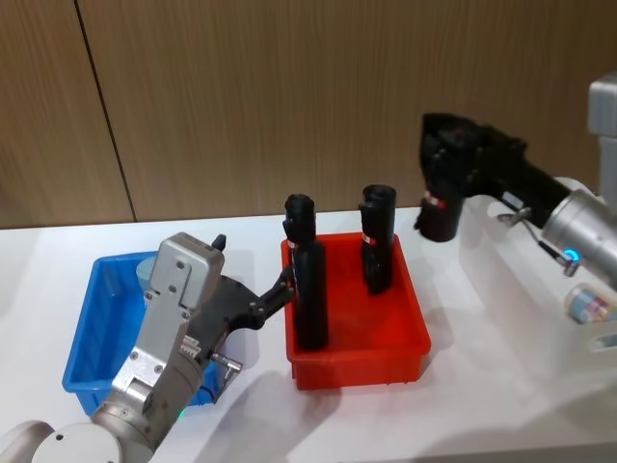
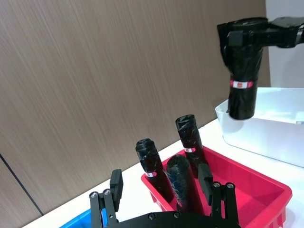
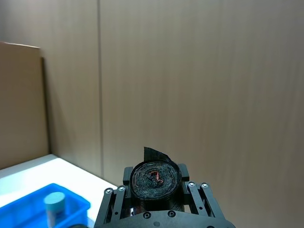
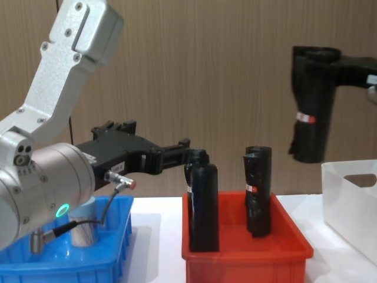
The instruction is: Pick the cotton swabs from the blue box and place them into the white box.
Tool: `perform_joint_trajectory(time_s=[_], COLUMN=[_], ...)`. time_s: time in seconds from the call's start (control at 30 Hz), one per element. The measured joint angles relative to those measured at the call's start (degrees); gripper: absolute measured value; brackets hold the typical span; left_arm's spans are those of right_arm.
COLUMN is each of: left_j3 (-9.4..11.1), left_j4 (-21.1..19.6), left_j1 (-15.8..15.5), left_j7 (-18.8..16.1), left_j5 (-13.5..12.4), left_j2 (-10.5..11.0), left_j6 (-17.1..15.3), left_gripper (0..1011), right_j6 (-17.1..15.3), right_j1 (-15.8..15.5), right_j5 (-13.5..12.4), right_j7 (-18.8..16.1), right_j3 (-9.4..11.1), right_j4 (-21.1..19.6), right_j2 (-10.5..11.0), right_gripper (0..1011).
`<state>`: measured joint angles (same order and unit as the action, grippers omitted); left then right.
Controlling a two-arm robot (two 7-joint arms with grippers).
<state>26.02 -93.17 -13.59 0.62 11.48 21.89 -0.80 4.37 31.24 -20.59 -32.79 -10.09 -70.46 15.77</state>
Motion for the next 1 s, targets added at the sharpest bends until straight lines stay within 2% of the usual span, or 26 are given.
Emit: perform_joint_trajectory(time_s=[0.27, 0.53, 0.83, 1.0], left_j3=[0.00, 0.00, 0.00, 0.00], left_j4=[0.00, 0.00, 0.00, 0.00], left_j1=[0.00, 0.00, 0.00, 0.00], left_j7=[0.00, 0.00, 0.00, 0.01], left_j5=[0.00, 0.00, 0.00, 0.00], left_j2=[0.00, 0.00, 0.00, 0.00], left_j6=[0.00, 0.00, 0.00, 0.00], left_gripper=[1004, 1004, 1004, 1004], right_j6=[-2.01, -3.42, -4.82, -5.64], right_j1=[-1.88, -3.07, -3.20, -2.25], right_j5=[1.45, 2.63, 3.92, 4.86], right_j7=[5.39, 10.09, 14.52, 16.45], right_j3=[1.83, 3.72, 5.39, 5.98], right_j4=[-3.53, -4.78, -3.26, -0.38], right_j2=[2.05, 3.90, 5.35, 5.78], right_gripper=[539, 539, 539, 539])
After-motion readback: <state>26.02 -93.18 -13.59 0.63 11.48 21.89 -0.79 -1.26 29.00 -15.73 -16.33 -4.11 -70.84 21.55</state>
